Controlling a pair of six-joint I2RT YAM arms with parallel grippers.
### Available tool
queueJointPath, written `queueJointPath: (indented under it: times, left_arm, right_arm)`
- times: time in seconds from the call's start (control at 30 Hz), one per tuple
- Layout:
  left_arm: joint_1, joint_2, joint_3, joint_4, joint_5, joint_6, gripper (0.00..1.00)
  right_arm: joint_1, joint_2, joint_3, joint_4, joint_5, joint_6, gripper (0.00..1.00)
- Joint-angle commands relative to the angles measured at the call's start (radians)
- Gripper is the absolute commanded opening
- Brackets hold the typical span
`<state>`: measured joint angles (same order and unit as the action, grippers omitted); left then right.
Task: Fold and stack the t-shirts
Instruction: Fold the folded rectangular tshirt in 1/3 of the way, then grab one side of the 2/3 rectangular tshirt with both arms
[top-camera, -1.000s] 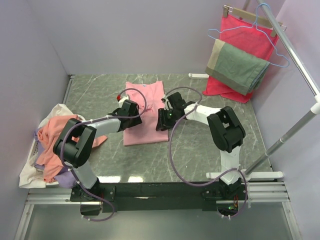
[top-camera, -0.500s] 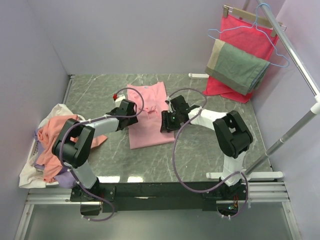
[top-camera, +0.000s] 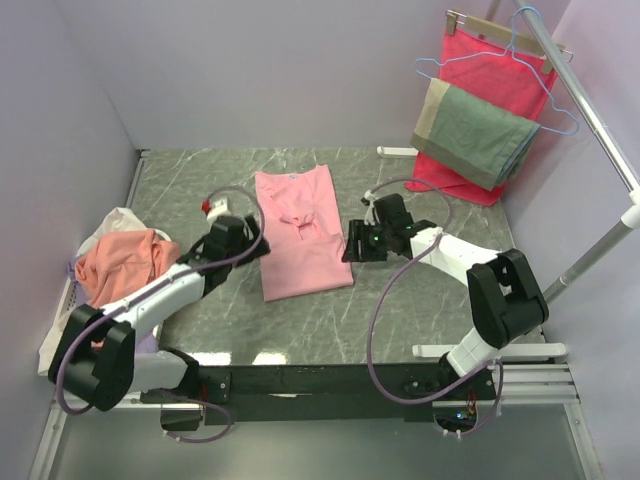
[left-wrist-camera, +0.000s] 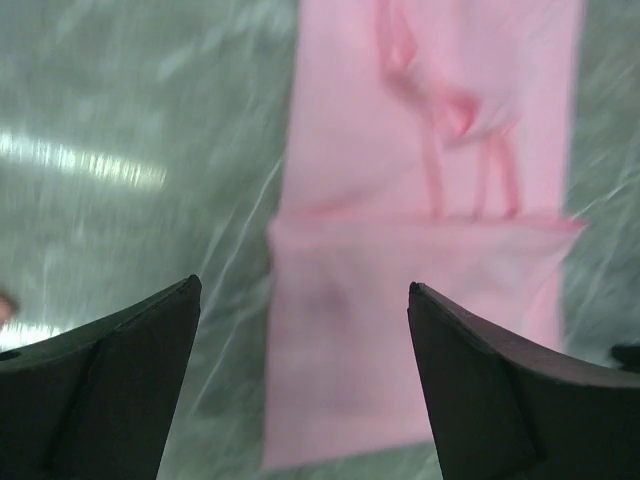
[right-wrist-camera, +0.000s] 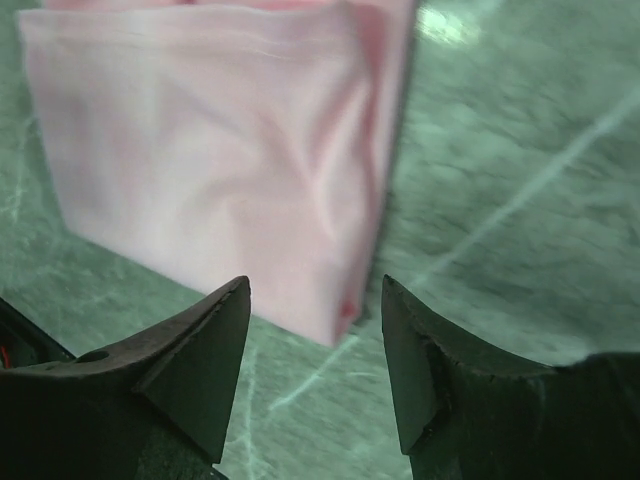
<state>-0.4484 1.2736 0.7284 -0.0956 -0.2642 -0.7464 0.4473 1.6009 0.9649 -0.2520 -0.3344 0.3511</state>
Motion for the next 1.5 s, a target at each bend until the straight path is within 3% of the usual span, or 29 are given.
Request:
queueJointPath:
  times: [0.0, 0.23, 0.47, 0.7, 0.97, 1.07, 1.17, 1.2, 1.3, 1.47]
  left_arm:
    - [0.002, -0.088, -0.191, -0.004, 0.117, -0.085, 0.91]
    - [0.002, -0.232, -0.357, 0.079, 0.200, -0.151, 0.91]
    - [0.001, -0.249, -0.483, 0.227, 0.330, -0.206, 0.89]
    - [0.001, -0.132, -0.557, 0.388, 0.413, -0.231, 0.82]
    - [-0.022, 0.130, -0.551, 0.589, 0.473, -0.252, 0.70]
    - [-0.036, 0.196, -0.547, 0.640, 0.485, -0.265, 0.62]
    - [-0.042, 0.219, -0.522, 0.622, 0.480, -0.263, 0.41]
    - [-0.044, 0.211, -0.514, 0.588, 0.476, -0.255, 0.30]
    - [-0.044, 0.152, -0.468, 0.446, 0.433, -0.216, 0.03]
    - [-0.047, -0.026, -0.364, 0.144, 0.335, -0.136, 0.01]
  right_arm:
    - [-0.067, -0.016, -0.075, 0.028, -0.070, 0.005, 0.62]
    - [-0.125, 0.002, -0.132, 0.065, -0.201, -0.006, 0.62]
    - [-0.127, 0.071, -0.169, 0.091, -0.293, -0.003, 0.61]
    - [-0.125, 0.131, -0.201, 0.146, -0.379, 0.017, 0.60]
    - [-0.076, 0.212, -0.178, 0.189, -0.414, 0.054, 0.56]
    - [-0.076, 0.232, -0.170, 0.217, -0.411, 0.071, 0.50]
    - [-0.076, 0.243, -0.157, 0.229, -0.413, 0.078, 0.31]
    - [-0.076, 0.245, -0.155, 0.237, -0.411, 0.081, 0.17]
    - [-0.076, 0.228, -0.158, 0.249, -0.425, 0.086, 0.00]
    - [-0.075, 0.137, -0.202, 0.225, -0.407, 0.080, 0.00]
